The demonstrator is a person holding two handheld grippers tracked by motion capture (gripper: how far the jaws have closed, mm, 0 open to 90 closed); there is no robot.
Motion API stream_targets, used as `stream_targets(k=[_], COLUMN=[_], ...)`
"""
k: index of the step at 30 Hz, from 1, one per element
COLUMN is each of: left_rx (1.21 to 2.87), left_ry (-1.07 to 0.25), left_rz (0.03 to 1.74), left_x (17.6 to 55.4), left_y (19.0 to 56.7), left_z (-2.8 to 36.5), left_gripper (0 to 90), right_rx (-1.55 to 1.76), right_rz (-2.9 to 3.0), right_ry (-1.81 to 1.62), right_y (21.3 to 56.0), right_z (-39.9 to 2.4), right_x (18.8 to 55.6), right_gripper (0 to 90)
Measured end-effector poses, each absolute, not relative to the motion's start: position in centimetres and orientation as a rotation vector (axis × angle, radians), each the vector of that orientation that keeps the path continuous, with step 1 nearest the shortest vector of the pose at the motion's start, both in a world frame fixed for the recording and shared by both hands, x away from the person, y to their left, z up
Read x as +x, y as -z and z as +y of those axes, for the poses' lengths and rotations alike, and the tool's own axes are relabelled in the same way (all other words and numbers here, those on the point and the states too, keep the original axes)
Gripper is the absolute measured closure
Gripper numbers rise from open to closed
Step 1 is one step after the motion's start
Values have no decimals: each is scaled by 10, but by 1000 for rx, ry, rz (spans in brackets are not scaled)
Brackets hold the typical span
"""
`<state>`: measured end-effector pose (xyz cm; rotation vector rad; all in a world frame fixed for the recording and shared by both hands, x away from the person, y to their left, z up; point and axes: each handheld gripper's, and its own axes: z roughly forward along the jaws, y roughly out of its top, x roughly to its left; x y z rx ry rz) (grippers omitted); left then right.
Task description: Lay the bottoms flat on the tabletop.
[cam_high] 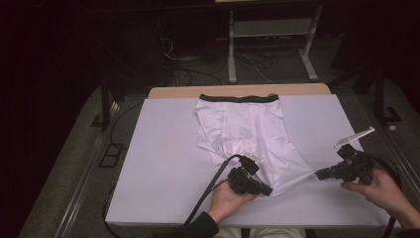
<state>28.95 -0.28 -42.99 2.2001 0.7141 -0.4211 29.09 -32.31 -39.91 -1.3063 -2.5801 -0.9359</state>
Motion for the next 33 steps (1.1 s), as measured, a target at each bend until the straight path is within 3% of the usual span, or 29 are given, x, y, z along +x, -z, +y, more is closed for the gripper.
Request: stream_targets(k=[30,32,33], left_rx=[2234,2243,2245], left_ry=[471,481,488], left_rz=[670,661,660], left_x=[273,272,272], left_y=[433,434,434], left_z=[-17,-17,-16], left_gripper=[863,855,828], right_rx=[-1278,-1274,-1279], right_rz=[-2506,-2480,-2463], right_ry=[914,914,927], right_y=[407,408,408], right_z=[-345,-345,-346], right_x=[263,263,263], right_gripper=[869,837,774])
